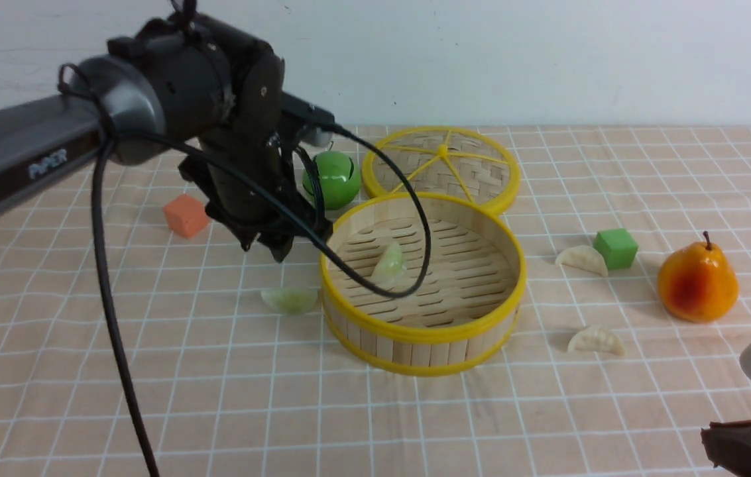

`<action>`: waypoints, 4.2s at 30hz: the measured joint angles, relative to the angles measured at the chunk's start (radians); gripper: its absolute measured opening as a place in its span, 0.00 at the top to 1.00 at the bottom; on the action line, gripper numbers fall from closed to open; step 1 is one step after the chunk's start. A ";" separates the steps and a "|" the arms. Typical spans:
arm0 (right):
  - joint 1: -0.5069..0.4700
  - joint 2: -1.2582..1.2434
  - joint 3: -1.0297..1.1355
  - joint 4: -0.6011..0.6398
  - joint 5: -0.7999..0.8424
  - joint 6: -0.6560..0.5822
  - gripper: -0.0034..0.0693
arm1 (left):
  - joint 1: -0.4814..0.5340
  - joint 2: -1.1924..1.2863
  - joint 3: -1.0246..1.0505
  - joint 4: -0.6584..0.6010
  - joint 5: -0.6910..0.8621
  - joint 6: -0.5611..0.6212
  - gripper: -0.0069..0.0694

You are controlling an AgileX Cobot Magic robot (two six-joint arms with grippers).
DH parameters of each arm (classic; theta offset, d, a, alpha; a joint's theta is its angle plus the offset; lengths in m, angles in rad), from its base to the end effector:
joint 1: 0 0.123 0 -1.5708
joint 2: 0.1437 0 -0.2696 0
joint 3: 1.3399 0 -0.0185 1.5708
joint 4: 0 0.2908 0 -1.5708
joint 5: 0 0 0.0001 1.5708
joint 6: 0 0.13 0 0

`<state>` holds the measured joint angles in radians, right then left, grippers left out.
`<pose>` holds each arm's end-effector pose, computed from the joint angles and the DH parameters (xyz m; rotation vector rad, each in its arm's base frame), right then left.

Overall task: Put the dumplings into the steamer on the table with the brown tablecloth.
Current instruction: 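Reach for and grasp a dumpling on the table with the left gripper, then place the dumpling into the bamboo steamer basket with the left gripper, then reach for and grasp a dumpling lying on the table beside the steamer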

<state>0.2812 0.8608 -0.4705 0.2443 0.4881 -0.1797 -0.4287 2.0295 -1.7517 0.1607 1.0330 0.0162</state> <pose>0.2171 0.0781 0.1906 -0.3433 2.3367 0.2890 0.4496 -0.1859 0.1874 0.6894 2.6825 0.1076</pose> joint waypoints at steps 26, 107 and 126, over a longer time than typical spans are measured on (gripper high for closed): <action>0.000 0.000 0.000 -0.011 0.023 0.000 0.85 | 0.000 0.151 0.003 0.012 -0.144 -0.023 0.34; 0.000 0.000 0.026 0.027 -0.026 0.000 0.79 | -0.163 -0.350 -0.377 -0.108 0.070 -0.136 0.60; 0.000 0.138 -0.159 0.024 0.270 -0.023 0.75 | -0.163 -1.445 0.927 0.078 -0.308 -0.332 0.89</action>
<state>0.2812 0.9983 -0.6290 0.2678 0.7581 -0.2028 -0.5915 0.5846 -0.8251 0.2392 0.7253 -0.3156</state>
